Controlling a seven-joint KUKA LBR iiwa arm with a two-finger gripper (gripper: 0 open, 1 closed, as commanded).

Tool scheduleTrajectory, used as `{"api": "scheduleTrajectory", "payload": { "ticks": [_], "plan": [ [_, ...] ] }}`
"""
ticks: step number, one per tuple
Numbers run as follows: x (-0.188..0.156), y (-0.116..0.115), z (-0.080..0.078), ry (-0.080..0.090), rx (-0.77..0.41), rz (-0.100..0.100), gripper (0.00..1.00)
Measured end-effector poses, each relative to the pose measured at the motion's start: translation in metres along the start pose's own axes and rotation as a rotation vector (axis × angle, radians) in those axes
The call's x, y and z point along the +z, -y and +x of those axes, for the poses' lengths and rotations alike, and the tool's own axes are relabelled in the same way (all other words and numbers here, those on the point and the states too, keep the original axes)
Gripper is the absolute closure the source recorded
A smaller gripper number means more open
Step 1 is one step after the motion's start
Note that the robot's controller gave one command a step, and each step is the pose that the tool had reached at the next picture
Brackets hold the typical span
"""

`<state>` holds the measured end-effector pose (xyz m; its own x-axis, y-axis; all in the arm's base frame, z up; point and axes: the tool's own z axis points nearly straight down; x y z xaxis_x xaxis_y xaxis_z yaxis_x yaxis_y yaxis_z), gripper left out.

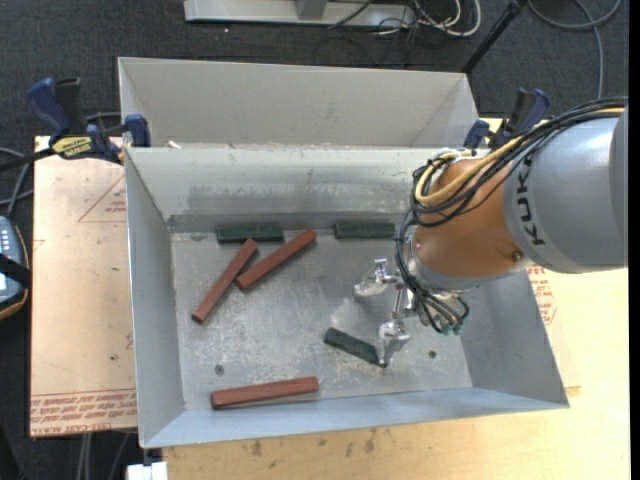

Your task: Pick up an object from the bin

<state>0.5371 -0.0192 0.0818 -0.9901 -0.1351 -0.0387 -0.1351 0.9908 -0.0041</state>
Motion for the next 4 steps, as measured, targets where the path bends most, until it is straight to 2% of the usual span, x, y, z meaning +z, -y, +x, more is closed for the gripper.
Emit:
{"api": "scheduleTrajectory", "payload": {
  "ticks": [1,2,3,4],
  "plan": [
    [0.0,0.0,0.0,-0.002,-0.001,0.0,0.0],
    [-0.003,-0.067,0.039,-0.006,0.101,-0.003,1.0],
    [-0.001,-0.068,0.04,-0.01,0.099,-0.005,0.0],
    [0.002,-0.068,0.043,-0.017,0.098,-0.004,1.0]
  ]
}}
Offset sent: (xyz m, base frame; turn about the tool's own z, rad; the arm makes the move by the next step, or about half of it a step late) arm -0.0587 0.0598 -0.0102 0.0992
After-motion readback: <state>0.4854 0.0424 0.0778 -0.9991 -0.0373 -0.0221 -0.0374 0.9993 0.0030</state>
